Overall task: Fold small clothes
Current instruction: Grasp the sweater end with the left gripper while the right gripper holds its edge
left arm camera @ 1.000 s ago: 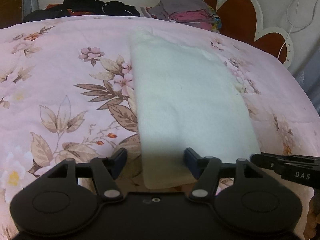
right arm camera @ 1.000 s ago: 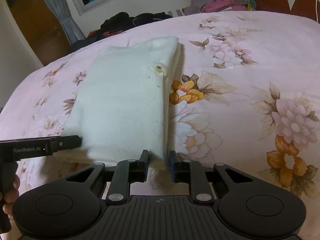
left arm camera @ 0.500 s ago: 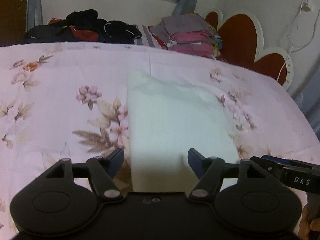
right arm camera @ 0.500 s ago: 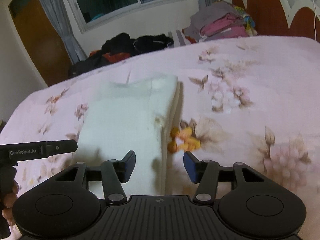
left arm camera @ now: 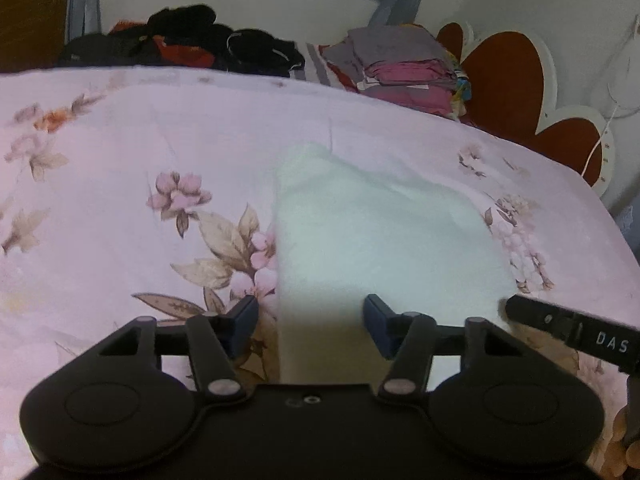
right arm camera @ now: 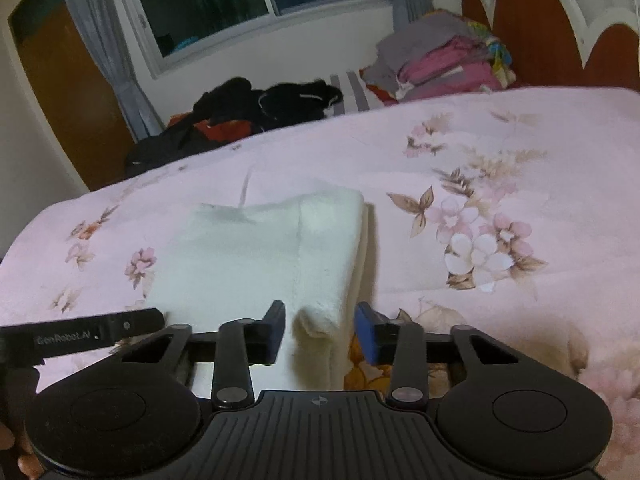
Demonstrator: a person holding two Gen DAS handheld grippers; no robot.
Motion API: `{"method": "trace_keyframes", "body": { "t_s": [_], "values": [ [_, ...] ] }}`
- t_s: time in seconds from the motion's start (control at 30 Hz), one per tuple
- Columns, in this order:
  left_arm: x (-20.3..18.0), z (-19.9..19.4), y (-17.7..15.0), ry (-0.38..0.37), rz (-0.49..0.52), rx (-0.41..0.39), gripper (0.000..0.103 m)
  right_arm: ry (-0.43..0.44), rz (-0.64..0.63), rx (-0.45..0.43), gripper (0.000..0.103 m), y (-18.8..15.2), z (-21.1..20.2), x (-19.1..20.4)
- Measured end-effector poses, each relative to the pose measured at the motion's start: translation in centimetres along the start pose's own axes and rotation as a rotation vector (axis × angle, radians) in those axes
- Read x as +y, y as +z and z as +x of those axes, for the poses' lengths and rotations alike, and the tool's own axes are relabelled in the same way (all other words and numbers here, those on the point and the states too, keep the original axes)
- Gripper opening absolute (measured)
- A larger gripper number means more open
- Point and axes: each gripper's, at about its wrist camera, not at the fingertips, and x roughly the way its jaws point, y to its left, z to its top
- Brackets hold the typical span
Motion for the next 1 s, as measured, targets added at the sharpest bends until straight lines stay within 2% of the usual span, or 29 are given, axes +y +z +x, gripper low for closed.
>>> {"method": "trace_keyframes", "body": {
  "t_s": [0.03, 0.13, 0.27, 0.37, 0.47, 0.5, 0.53, 0.6, 0.77, 0.9, 1.0],
  "values": [
    [0.2, 0.1, -0.2, -0.006, -0.005, -0.001, 0.058, 0.018, 0.021, 0.016, 0.025, -0.1, 0.4, -0.3],
    [0.4, 0.3, -0.4, -0.013, 0.008, -0.005, 0.052, 0.049, 0.034, 0.021, 0.016, -0.4, 0.9, -0.3],
    [0.4, 0.5, -0.4, -0.025, 0.007, -0.003, 0.050, 0.010, 0.004, 0.034, 0.014, -0.5, 1.6, -1.0],
    [0.2, 0.4, -0.6, -0.022, 0.032, -0.013, 0.051, 0.019, 0.020, 0.038, 0.015, -0.6, 1.7, -1.7],
    [0.4, 0.3, -0.2, -0.023, 0.016, 0.001, 0.057, 0.036, 0.023, 0.043, 0.016, -0.4, 1.5, -1.7],
    [0.6, 0.2, 0.0, -0.012, 0.004, 0.005, 0.067, 0.045, 0.032, 0.042, 0.023, -0.2, 1.3, -1.8],
    [0.7, 0.2, 0.1, -0.010, -0.008, 0.008, 0.075, 0.050, 0.042, 0.040, 0.042, 0.0, 1.2, -2.0],
    [1.3, 0.2, 0.2, -0.036, -0.035, 0.024, 0.080, 0.058, 0.057, 0.019, 0.068, 0.4, 0.8, -2.3],
    [1.7, 0.8, 0.4, -0.076, -0.067, 0.045, 0.080, 0.088, 0.080, 0.036, 0.069, 1.1, 1.8, -2.6],
    [1.4, 1.6, 0.3, -0.104, -0.065, 0.057, 0.078, 0.117, 0.144, 0.075, 0.069, 0.6, 3.6, -3.6],
    [1.2, 2.2, 0.1, -0.125, -0.068, 0.066, 0.078, 0.153, 0.192, 0.066, 0.069, 0.3, 4.2, -4.3]
  ]
}}
